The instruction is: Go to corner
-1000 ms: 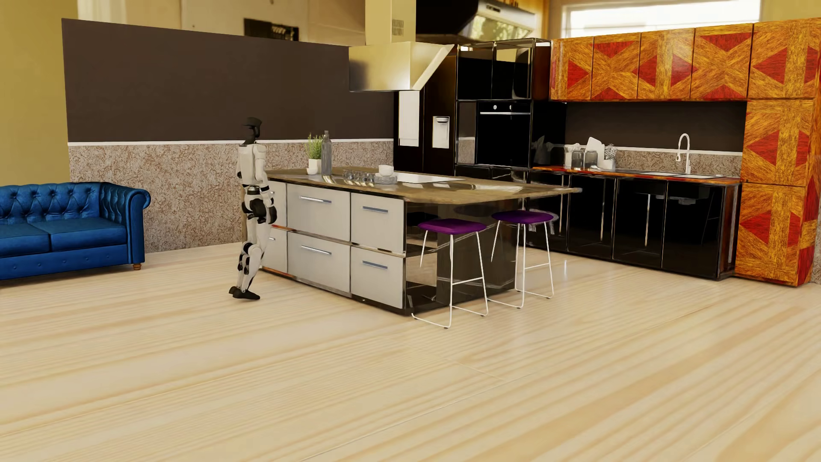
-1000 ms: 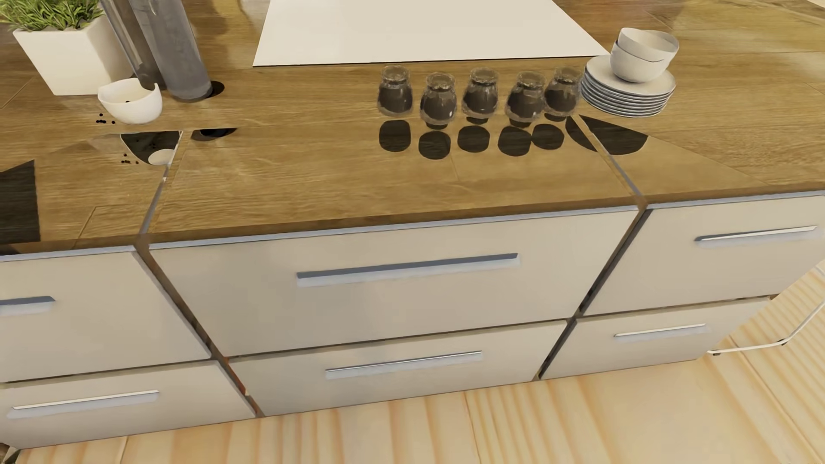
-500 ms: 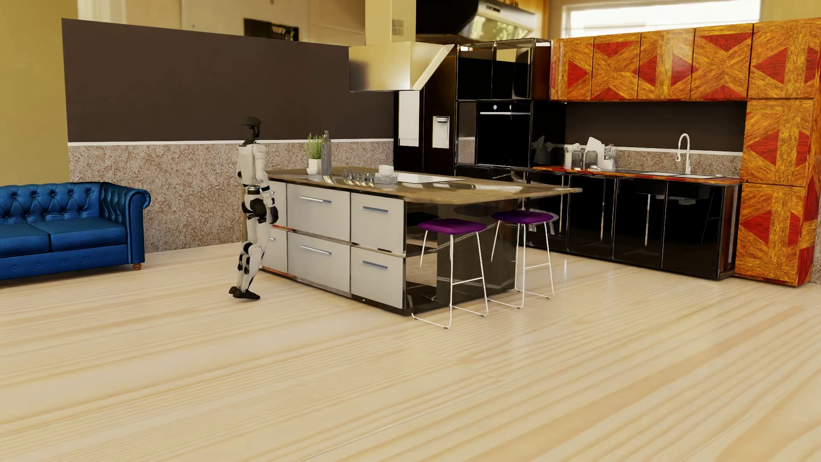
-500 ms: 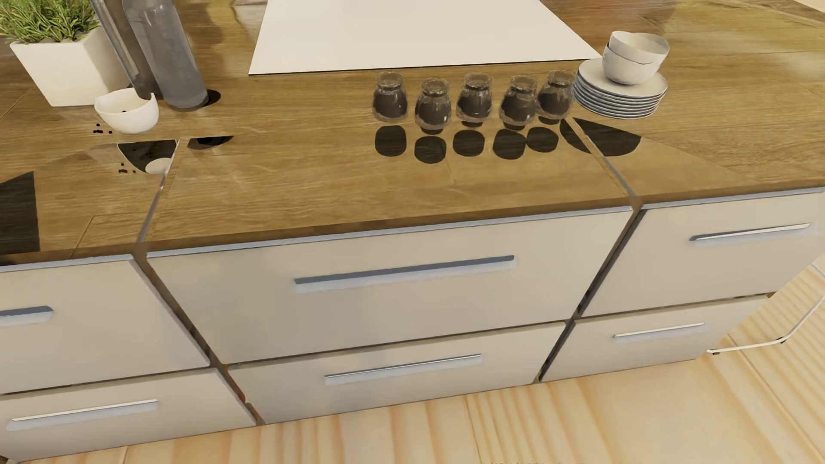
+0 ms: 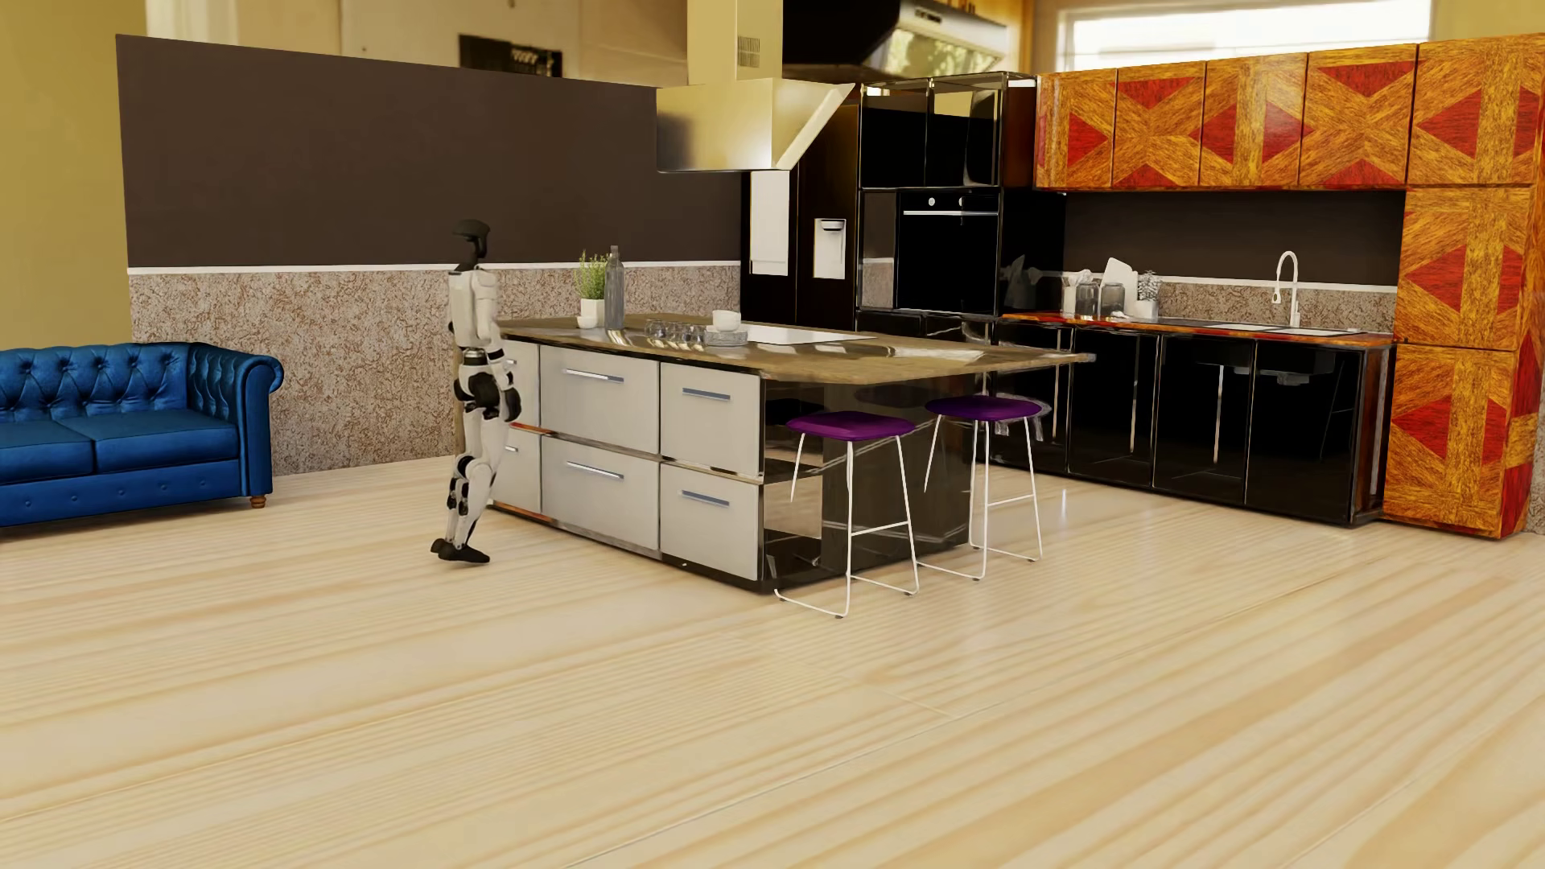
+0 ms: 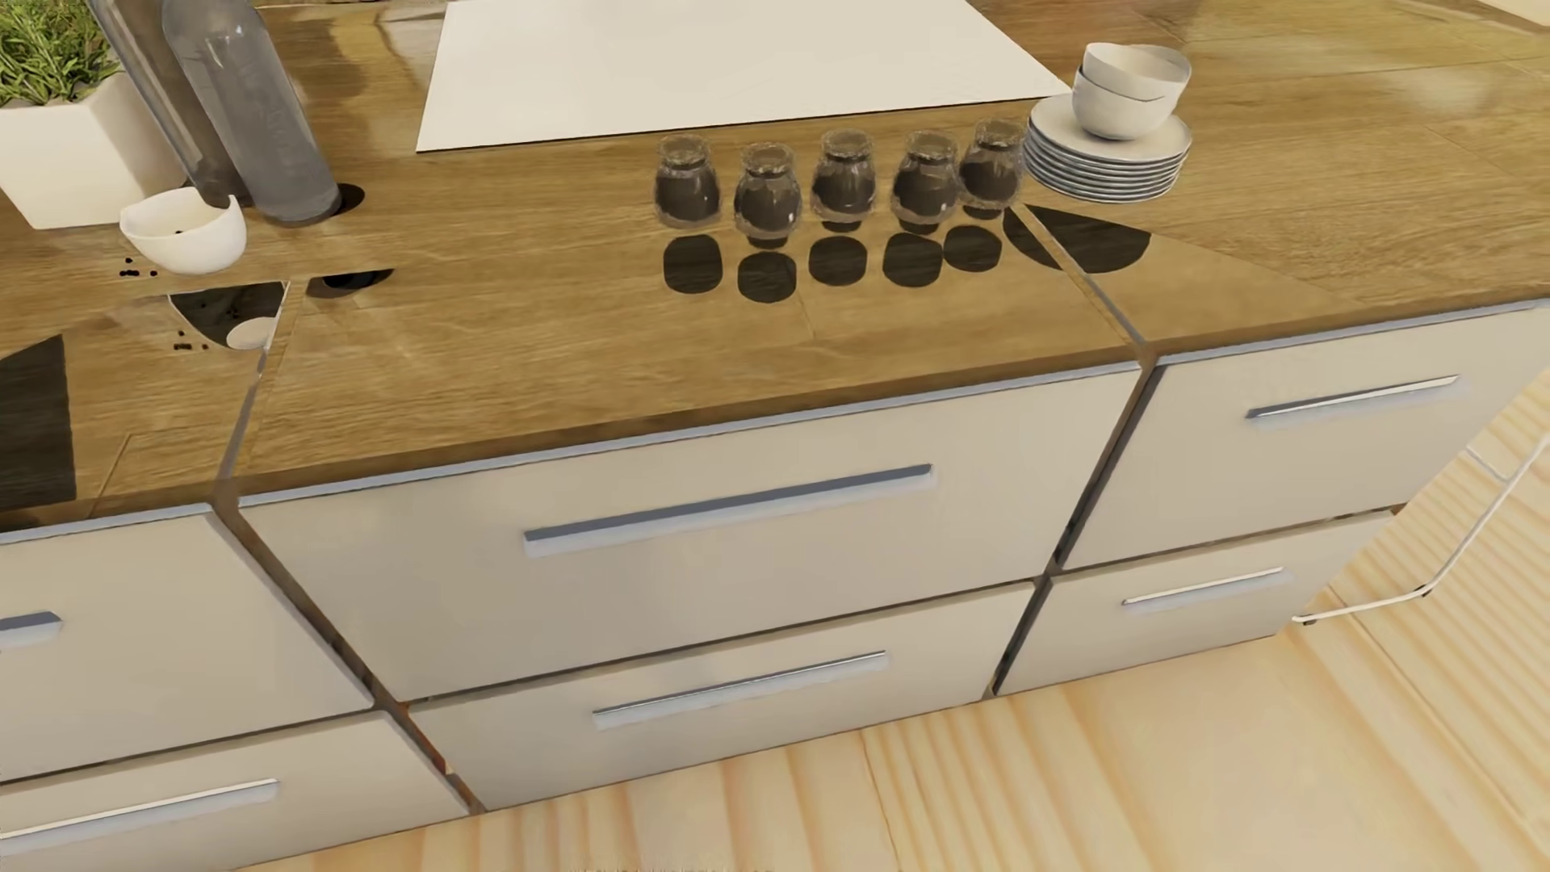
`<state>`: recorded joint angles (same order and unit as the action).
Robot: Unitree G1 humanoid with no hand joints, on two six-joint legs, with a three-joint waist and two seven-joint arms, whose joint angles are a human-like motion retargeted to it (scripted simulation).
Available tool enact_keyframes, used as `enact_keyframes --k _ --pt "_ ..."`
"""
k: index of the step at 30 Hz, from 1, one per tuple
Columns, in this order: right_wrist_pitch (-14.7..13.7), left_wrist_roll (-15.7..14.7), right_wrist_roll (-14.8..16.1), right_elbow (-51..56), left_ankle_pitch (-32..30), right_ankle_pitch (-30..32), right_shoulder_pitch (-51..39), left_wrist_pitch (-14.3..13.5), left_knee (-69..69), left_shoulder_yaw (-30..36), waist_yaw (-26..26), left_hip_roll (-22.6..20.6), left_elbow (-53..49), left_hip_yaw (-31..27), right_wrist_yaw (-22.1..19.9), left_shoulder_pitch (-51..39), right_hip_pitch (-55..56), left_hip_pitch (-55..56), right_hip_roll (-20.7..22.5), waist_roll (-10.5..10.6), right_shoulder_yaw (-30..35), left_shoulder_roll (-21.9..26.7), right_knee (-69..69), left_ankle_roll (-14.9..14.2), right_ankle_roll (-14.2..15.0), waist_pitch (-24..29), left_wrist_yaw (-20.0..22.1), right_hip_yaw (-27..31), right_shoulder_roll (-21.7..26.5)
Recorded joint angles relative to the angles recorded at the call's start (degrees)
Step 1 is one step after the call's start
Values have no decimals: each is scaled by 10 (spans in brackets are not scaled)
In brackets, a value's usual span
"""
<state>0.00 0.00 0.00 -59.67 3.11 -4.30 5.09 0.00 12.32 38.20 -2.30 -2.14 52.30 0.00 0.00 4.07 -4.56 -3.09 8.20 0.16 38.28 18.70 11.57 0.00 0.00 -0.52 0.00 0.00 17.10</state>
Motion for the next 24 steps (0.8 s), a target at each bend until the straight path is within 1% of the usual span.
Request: enact_keyframes --k 2,5,8,10,11,12,13,16,24 --pt "0 0 0 6 -5 -3 -5 0 0 14 2 -4 -3 0 0 -4 19 14 -3 -1 12 4 8 0 0 -8 0 0 2" --pt "0 0 0 2 -1 0 -9 0 -1 14 -13 -3 -2 0 0 -2 10 7 -1 1 9 5 4 0 0 -2 0 0 1" --pt "0 0 0 -4 -1 -2 -10 0 1 13 -17 -3 2 0 0 -7 12 9 0 2 1 4 7 0 0 0 0 0 -1" --pt "0 0 0 3 0 -2 -8 0 0 12 -19 -4 -3 0 0 -6 5 2 -1 0 9 5 6 0 0 2 0 0 4" --pt "0 0 0 -4 -2 -2 -6 0 2 8 -20 -3 -2 0 0 -6 3 2 -1 0 -15 4 5 0 0 3 0 0 -2" --pt "0 0 0 -6 -4 -4 -9 0 3 9 -17 -1 0 0 0 -8 16 11 0 0 -12 5 12 0 0 -3 0 0 -4" --pt "0 0 0 -4 -3 -5 -7 0 1 7 -20 -3 0 0 0 -5 4 -1 -2 -2 -10 5 9 0 0 2 0 0 -3" --pt "0 0 0 -2 -3 -5 -6 0 2 7 -18 -1 0 0 0 -5 13 7 0 0 -9 4 13 0 0 -3 0 0 -1" --pt "0 0 0 4 -2 -4 -3 0 -1 13 -18 -1 0 0 0 -5 5 -1 0 -3 1 6 9 0 0 1 0 0 1"
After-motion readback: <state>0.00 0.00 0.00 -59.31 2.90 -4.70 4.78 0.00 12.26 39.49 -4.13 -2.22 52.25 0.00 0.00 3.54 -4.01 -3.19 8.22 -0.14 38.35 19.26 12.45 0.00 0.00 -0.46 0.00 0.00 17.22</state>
